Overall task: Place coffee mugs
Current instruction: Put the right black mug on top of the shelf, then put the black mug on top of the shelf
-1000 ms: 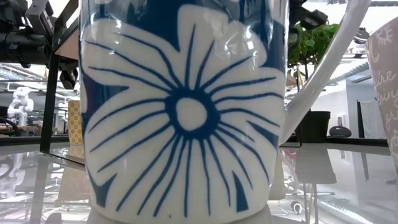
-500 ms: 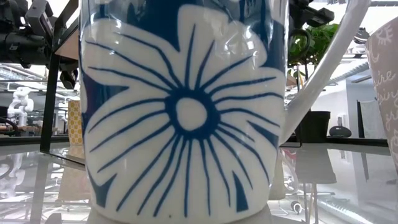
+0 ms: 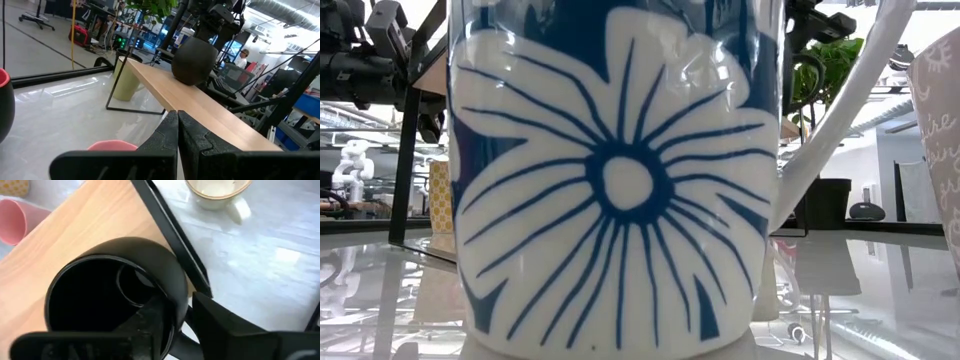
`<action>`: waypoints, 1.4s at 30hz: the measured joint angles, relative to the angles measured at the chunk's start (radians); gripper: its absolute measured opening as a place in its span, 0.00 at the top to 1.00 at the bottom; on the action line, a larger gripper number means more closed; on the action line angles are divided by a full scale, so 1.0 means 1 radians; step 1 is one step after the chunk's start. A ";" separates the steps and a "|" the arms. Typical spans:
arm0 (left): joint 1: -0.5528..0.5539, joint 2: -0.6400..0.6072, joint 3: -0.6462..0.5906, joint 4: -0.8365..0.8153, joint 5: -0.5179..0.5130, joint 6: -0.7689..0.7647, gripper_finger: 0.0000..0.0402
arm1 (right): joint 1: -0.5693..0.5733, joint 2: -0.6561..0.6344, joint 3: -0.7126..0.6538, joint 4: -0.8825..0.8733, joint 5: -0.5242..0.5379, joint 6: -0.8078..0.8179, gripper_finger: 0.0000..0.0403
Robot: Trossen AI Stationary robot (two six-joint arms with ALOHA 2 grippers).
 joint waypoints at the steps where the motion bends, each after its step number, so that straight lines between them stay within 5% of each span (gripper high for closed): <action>1: 0.000 0.000 0.000 0.000 0.000 -0.001 1.00 | 0.000 0.000 0.000 0.000 0.001 0.002 0.75; 28: 0.000 0.000 0.005 0.021 0.002 -0.032 1.00 | -0.011 -0.088 -0.002 -0.020 -0.023 0.056 0.47; 33: 0.001 0.021 0.117 -0.025 0.003 0.033 1.00 | -0.034 -0.165 -0.002 -0.019 -0.006 0.055 0.47; 42: 0.052 0.227 0.483 -0.457 -0.044 0.060 1.00 | -0.044 -0.276 -0.002 0.051 0.145 0.041 0.47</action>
